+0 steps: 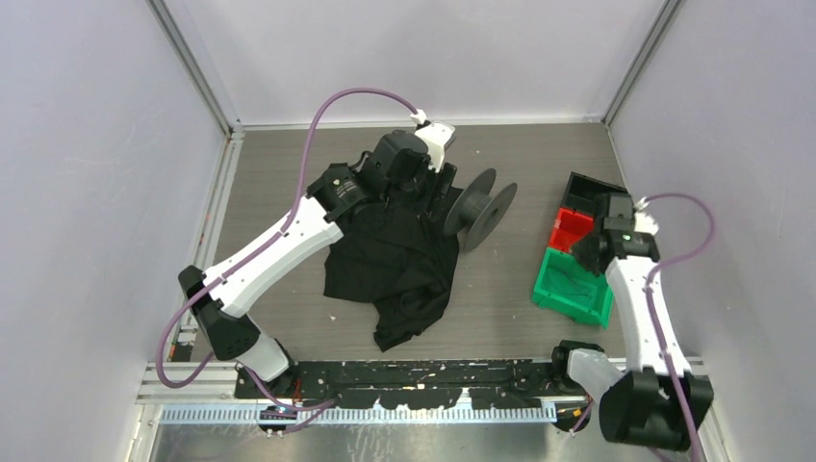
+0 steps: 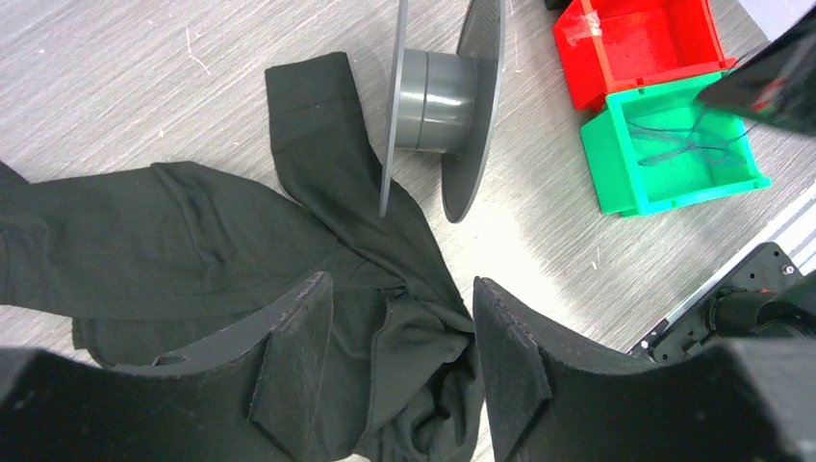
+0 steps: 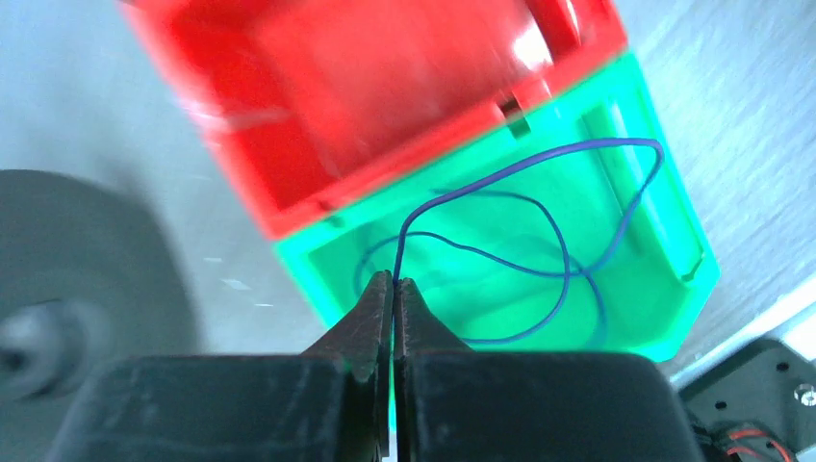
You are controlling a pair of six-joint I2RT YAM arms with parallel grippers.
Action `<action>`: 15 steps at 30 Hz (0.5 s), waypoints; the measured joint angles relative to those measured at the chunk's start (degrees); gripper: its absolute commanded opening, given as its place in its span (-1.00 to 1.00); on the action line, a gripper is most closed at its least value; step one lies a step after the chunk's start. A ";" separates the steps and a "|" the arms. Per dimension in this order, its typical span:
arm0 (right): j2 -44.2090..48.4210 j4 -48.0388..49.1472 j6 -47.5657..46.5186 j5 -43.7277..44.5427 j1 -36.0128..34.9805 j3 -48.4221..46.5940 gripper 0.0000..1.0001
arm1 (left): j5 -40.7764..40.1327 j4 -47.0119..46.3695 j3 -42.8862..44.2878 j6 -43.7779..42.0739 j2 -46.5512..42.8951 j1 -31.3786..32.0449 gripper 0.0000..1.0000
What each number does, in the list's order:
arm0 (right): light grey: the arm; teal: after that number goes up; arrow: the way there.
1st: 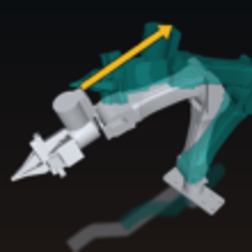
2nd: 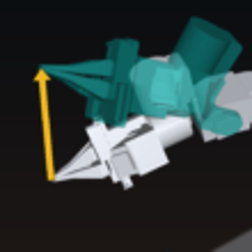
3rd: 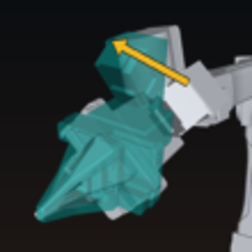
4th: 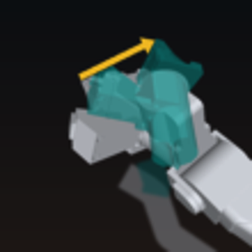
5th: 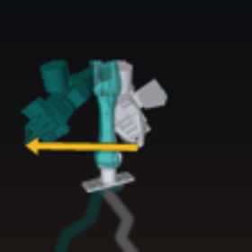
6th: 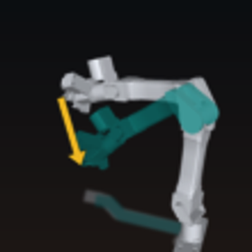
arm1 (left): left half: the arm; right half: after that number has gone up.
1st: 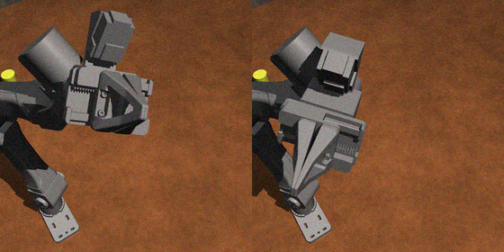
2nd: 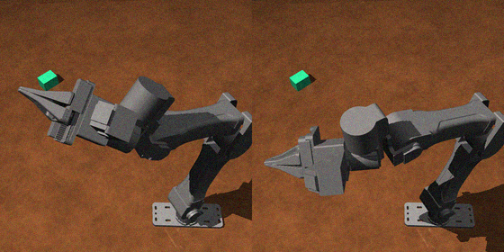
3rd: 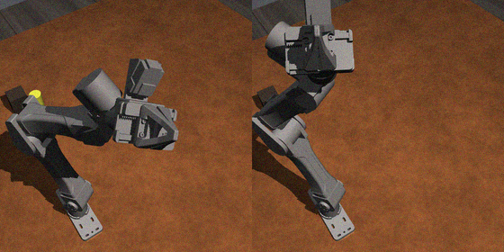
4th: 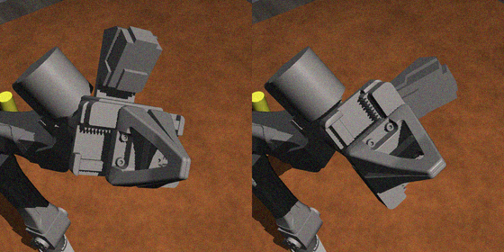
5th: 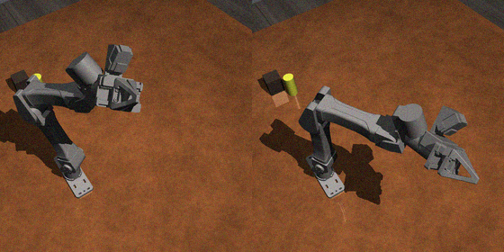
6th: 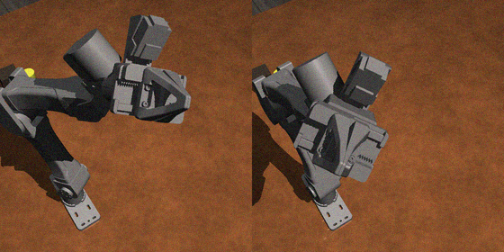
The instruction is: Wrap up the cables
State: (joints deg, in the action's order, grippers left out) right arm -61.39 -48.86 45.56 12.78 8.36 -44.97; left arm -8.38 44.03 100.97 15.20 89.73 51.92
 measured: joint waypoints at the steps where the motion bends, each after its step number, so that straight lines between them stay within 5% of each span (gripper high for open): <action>1: 2.21 -1.27 -0.52 0.42 0.00 -2.91 -0.99 | 0.02 0.07 0.13 -0.28 0.00 -0.20 0.13; 8: 7.50 -6.34 -3.82 1.99 0.00 -23.26 -0.99 | 4.24 0.31 2.03 0.15 0.04 -5.07 0.12; 15: 8.02 -10.45 -6.19 -0.94 0.02 -25.73 -0.99 | 6.82 -0.09 1.73 1.38 0.02 -6.16 0.12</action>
State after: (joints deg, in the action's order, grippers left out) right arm -53.36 -59.31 39.38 11.84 8.38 -70.70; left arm -1.56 43.94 102.69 16.58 89.76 45.76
